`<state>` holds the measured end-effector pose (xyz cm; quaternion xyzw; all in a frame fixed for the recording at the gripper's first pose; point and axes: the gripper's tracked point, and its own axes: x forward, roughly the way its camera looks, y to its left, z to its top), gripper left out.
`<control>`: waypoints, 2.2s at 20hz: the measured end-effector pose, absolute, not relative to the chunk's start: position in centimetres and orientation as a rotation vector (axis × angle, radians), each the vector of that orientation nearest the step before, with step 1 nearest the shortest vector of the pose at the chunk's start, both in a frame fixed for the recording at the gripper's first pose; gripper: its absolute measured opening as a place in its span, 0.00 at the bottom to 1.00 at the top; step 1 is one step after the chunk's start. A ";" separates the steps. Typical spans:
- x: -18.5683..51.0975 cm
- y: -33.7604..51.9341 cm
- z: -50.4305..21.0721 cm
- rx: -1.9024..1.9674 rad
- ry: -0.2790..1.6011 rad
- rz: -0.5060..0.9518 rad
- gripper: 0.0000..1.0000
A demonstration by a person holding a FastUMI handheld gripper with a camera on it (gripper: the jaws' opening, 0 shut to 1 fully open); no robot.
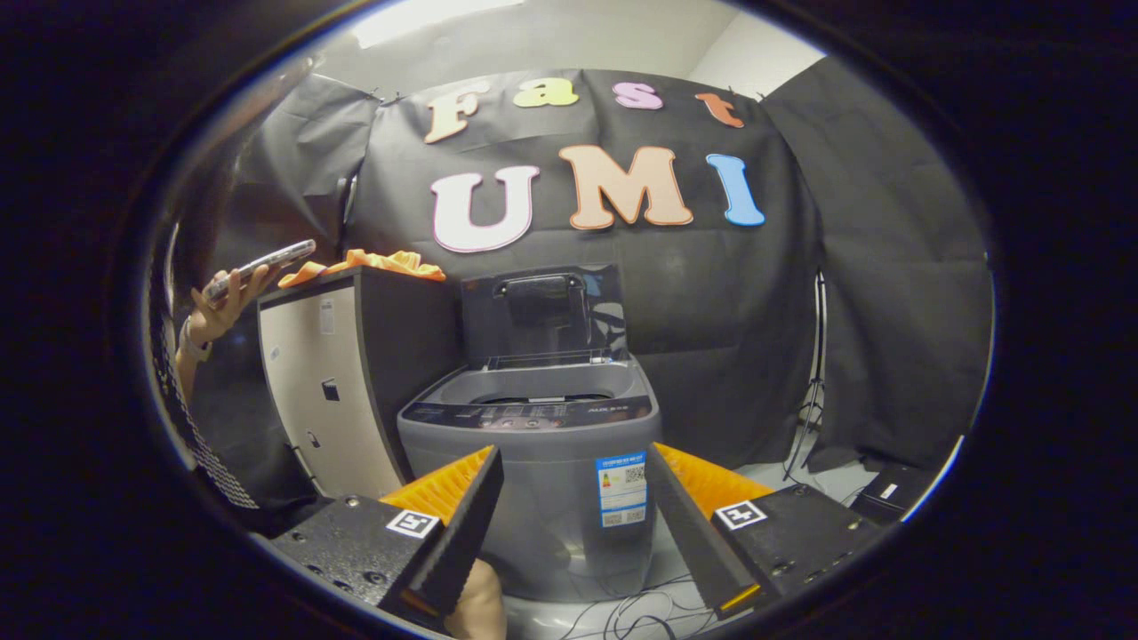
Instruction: Put the clothes into the washing machine and then close the washing machine lid.
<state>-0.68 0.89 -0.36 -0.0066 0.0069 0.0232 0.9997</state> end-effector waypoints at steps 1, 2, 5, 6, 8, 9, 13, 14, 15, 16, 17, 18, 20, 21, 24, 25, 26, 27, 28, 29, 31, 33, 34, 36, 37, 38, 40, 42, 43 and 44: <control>-0.7 0.9 -0.3 -0.018 0.011 0.047 0.97; -0.7 0.8 -0.2 -0.022 0.009 0.042 0.97; -0.6 0.4 0.0 -0.027 -0.005 0.005 0.97; -0.7 0.3 0.2 -0.033 -0.016 -0.008 0.97; -0.2 0.4 0.5 -0.038 -0.034 -0.029 0.97; 0.5 1.1 1.3 -0.028 -0.044 -0.031 0.97; 4.9 5.0 5.5 -0.015 -0.038 -0.018 0.97; 5.9 6.3 6.8 -0.013 -0.038 -0.008 0.97; 6.9 7.7 8.3 -0.006 -0.032 -0.001 0.97; 7.9 9.5 9.4 0.008 -0.028 0.016 0.97; 8.9 11.4 10.8 0.031 -0.022 0.035 0.97; 9.7 13.6 12.4 0.057 -0.024 0.063 0.97; 11.9 17.9 15.3 0.100 -0.003 0.120 0.97; 12.9 20.0 16.0 0.107 0.024 0.142 0.97; 15.5 26.9 18.0 0.118 0.093 0.237 0.97; 16.1 29.4 18.9 0.122 0.094 0.280 0.97; 16.8 31.8 20.1 0.119 0.092 0.315 0.97; 17.5 33.9 21.3 0.107 0.094 0.340 0.97; 18.2 36.1 22.3 0.090 0.095 0.363 0.97; 19.0 38.4 23.1 0.077 0.103 0.389 0.97; 20.0 43.0 24.1 0.043 0.124 0.443 0.97; 21.8 45.9 23.9 -0.011 0.168 0.443 0.97; 22.5 47.2 23.4 -0.024 0.195 0.437 0.97; 24.1 49.2 22.1 -0.029 0.256 0.435 0.97; 24.6 49.9 21.2 -0.036 0.301 0.430 0.97; 25.3 50.6 20.4 -0.052 0.338 0.421 0.97; 25.8 50.8 18.4 -0.117 0.413 0.396 0.97; 26.5 50.8 16.2 -0.166 0.490 0.386 0.98; 26.6 50.8 15.5 -0.188 0.522 0.382 0.98; 26.5 50.8 14.6 -0.207 0.560 0.385 0.98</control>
